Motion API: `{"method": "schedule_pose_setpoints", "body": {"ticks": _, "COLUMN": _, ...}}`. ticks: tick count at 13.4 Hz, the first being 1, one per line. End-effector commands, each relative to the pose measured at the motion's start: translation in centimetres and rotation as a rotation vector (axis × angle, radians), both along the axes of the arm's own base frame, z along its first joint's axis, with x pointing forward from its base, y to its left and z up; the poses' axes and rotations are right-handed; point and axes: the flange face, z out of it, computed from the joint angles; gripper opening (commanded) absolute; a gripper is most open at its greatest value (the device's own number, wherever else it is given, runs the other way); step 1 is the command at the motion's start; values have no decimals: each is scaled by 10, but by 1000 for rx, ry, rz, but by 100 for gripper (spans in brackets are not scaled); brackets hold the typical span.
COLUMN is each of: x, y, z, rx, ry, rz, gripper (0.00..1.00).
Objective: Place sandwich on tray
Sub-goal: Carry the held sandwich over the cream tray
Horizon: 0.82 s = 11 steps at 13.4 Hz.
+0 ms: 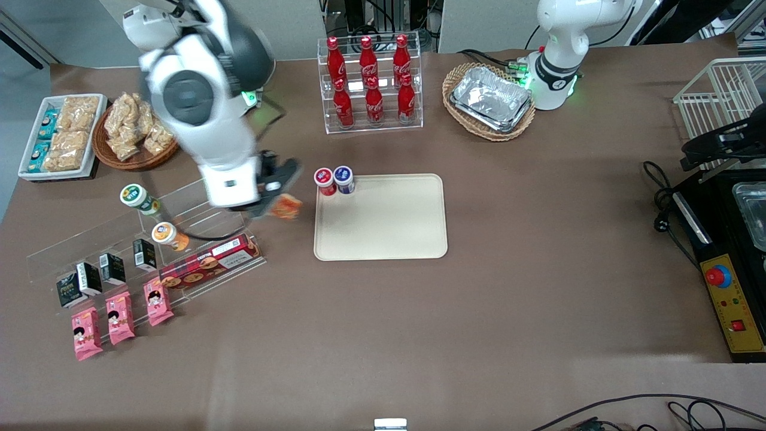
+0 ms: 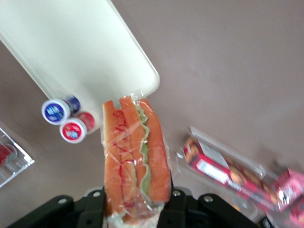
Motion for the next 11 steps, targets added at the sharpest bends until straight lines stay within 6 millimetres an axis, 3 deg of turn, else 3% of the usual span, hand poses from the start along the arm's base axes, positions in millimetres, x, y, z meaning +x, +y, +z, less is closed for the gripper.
{"method": "schedule_pose_setpoints", "body": {"ticks": 1, "x": -8, "y": 81, "z": -33, "rx": 18, "ry": -39, "rz": 135, "gripper": 40}}
{"method": "schedule_pose_setpoints", "body": {"ticks": 6, "x": -35, "y": 164, "z": -106, "rx": -75, "ry": -92, "rz": 292, "gripper": 40}}
{"method": "schedule_pose_setpoints", "body": {"ticks": 9, "x": -32, "y": 191, "z": -146, "rx": -66, "ry": -132, "rz": 304, "gripper": 40}}
{"method": "schedule_pose_setpoints", "body": {"ticks": 11, "x": -29, "y": 197, "z": -165, "rx": -60, "ry": -150, "rz": 319, "gripper": 40}}
